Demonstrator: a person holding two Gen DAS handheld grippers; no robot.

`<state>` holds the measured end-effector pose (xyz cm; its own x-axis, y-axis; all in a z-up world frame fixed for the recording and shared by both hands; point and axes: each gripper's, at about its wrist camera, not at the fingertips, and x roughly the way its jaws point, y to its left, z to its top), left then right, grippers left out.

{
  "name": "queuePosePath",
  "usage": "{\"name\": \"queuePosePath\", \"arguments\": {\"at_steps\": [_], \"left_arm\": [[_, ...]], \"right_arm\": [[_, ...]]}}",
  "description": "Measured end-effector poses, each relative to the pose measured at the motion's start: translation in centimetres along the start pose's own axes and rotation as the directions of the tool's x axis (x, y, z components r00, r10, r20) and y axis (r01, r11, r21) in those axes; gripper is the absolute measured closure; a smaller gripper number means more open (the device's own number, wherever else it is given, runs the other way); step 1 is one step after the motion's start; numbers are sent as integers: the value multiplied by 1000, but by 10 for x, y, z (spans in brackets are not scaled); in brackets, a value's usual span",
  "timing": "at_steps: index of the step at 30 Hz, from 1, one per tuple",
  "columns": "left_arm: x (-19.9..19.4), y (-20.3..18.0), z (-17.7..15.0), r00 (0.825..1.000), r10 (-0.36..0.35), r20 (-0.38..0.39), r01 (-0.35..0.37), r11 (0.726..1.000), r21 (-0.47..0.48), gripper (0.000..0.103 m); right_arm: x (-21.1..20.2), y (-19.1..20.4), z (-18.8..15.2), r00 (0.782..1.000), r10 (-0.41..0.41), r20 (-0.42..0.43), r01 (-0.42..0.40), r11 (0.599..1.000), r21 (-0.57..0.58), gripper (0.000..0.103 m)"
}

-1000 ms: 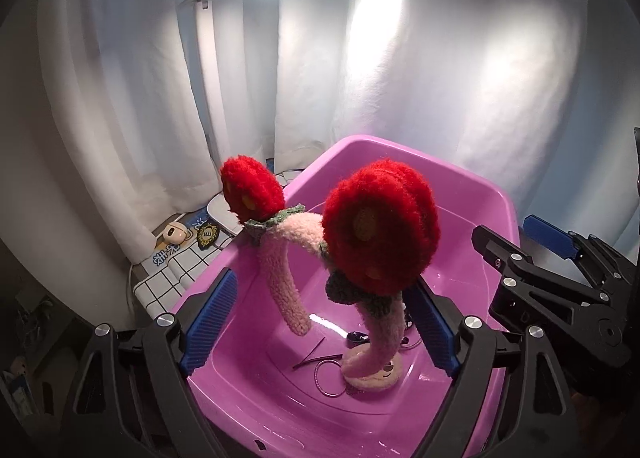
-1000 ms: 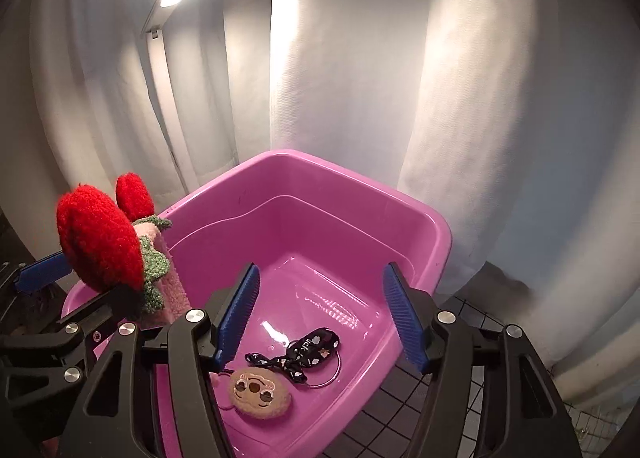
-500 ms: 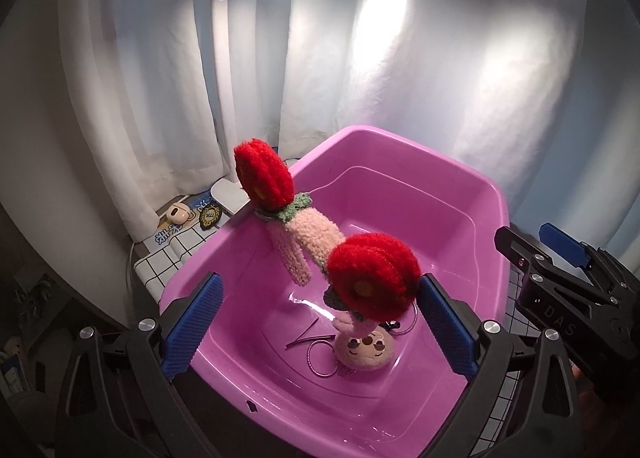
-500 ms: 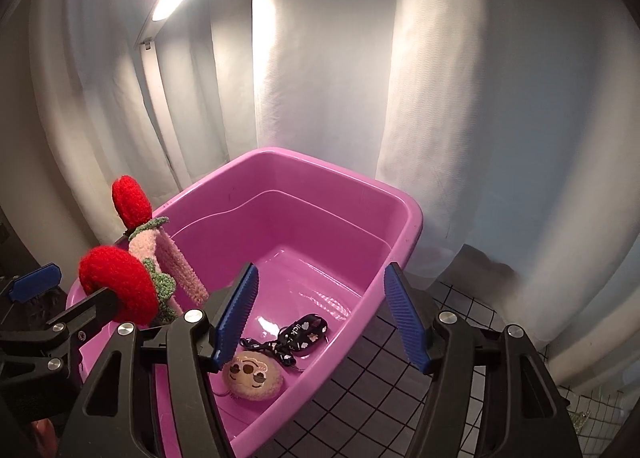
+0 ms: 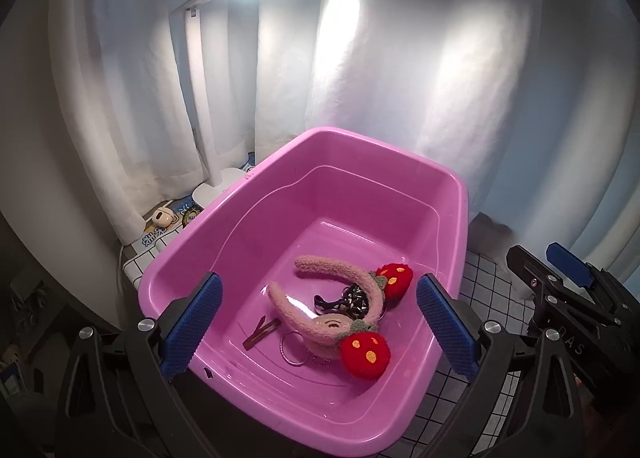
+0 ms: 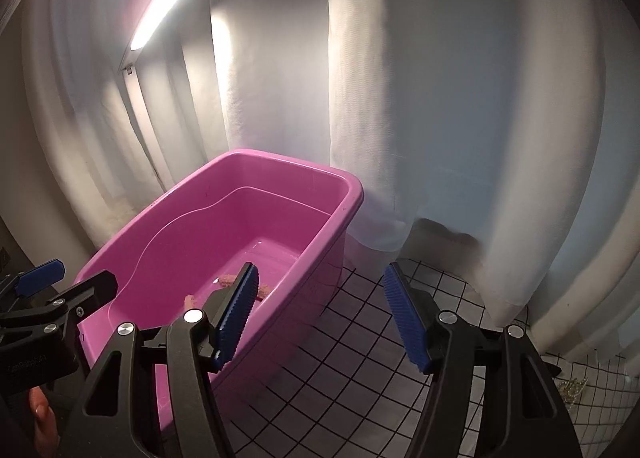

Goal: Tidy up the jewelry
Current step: 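Move both tools back over the table toward the watch and pearl clip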

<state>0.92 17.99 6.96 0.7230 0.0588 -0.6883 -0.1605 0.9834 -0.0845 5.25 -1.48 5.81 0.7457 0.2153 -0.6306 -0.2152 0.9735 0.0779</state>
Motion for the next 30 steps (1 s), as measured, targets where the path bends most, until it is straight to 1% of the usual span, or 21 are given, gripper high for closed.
{"name": "queuePosePath", "arguments": {"at_steps": [4,7,11,15,18,23,26,30], "left_arm": [[-5,-19,-4,999,-35,-2,36,999,28,7],[-9,-38,-8,997,-71,-3,71,996,62,7],[-11,-69,-14,991,-130,-15,131,985,113,7],[-7,-105,-25,982,-184,-44,189,966,176,7],[-1,-132,-37,973,-218,-76,230,947,224,7],[18,-178,-61,954,-257,-152,292,911,291,7],[33,-204,-77,945,-267,-190,318,889,330,7],[52,-239,-100,931,-279,-235,351,863,364,7]], "right_arm": [[-19,-23,-16,1000,-12,8,11,999,52,40],[-35,-44,-31,999,-36,11,35,995,90,40],[-56,-77,-56,996,-87,1,86,986,143,39],[-74,-114,-87,987,-155,-30,158,964,213,39],[-87,-145,-114,975,-213,-63,222,936,273,39],[-106,-193,-157,947,-296,-126,321,871,372,39],[-111,-216,-177,930,-330,-160,367,834,412,39],[-111,-240,-202,914,-350,-205,406,797,447,39]]}}
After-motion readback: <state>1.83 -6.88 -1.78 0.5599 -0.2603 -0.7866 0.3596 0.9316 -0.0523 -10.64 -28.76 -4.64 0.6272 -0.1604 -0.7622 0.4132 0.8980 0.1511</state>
